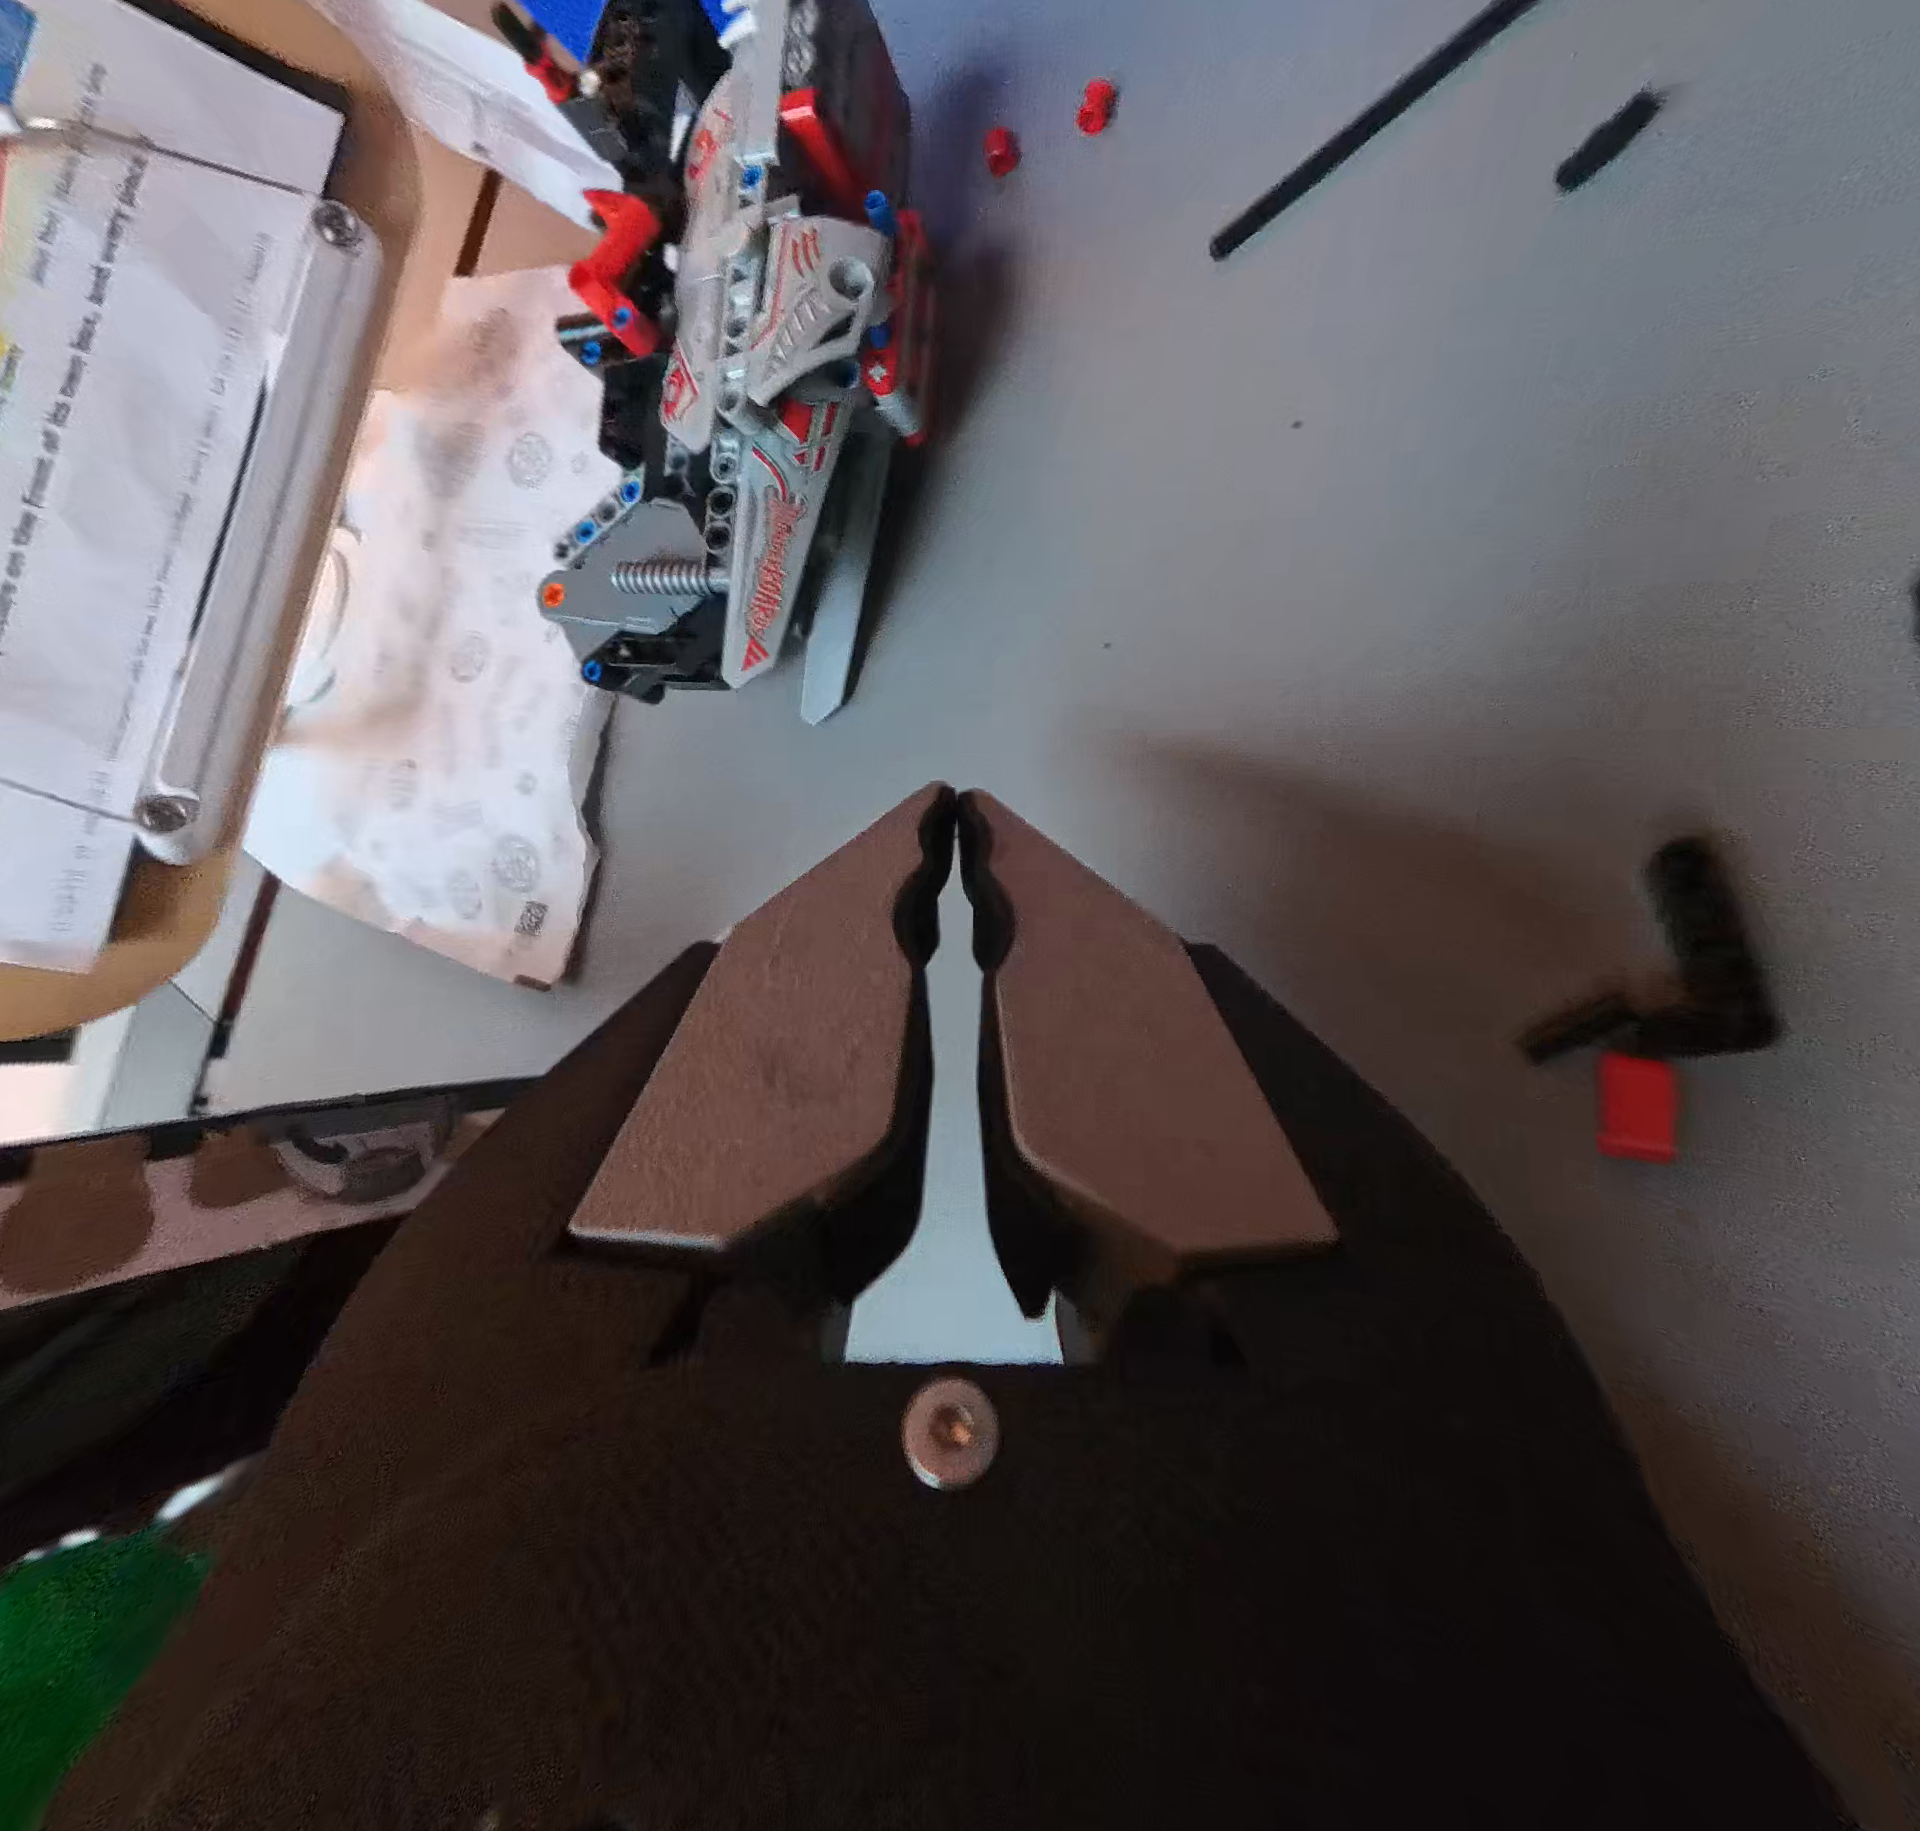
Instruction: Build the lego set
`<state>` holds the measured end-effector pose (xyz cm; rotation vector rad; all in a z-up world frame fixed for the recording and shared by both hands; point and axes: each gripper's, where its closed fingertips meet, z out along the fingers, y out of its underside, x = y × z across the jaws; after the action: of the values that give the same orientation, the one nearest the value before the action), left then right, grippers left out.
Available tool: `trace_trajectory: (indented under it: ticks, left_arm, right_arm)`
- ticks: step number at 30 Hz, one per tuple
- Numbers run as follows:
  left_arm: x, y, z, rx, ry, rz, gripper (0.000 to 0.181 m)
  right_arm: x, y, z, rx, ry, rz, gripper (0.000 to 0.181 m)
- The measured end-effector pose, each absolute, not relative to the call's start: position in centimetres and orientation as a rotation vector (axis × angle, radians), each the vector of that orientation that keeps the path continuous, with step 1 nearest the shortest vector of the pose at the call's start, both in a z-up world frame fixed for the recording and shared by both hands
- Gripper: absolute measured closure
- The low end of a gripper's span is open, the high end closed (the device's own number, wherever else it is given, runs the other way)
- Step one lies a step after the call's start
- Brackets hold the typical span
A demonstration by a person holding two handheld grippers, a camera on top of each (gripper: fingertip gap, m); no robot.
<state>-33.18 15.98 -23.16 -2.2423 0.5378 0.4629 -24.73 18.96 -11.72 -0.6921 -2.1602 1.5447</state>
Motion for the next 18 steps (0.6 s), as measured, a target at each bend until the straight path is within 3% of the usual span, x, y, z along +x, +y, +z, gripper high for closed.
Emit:
trace_trajectory:
  ticks: [3,6,10,14,18]
  left_arm:
    - [-32.1,15.7,-22.7,-2.259,0.428,0.327,0.18]
    - [-31.0,15.1,-22.3,-2.273,0.336,0.206,0.169]
    - [-29.3,14.9,-21.8,-2.252,0.264,0.06,0.158]
    - [-28.9,13.9,-22.5,-2.276,0.231,0.054,0.158]
    - [-29.1,13.6,-22.7,-2.255,0.196,0.074,0.157]
  right_arm:
    - [-24.3,20.7,-12.9,-1.001,-2.143,1.666,0.175]
    - [-24.6,23.6,-17.6,-1.171,-2.198,1.32,0.173]
    - [-24.1,24.2,-22.5,-1.208,-2.322,1.017,0.156]
    - [-25.1,25.9,-20.0,-1.297,-2.174,1.109,0.152]
    - [-26.9,31.1,-19.2,-1.409,-1.984,0.891,0.126]
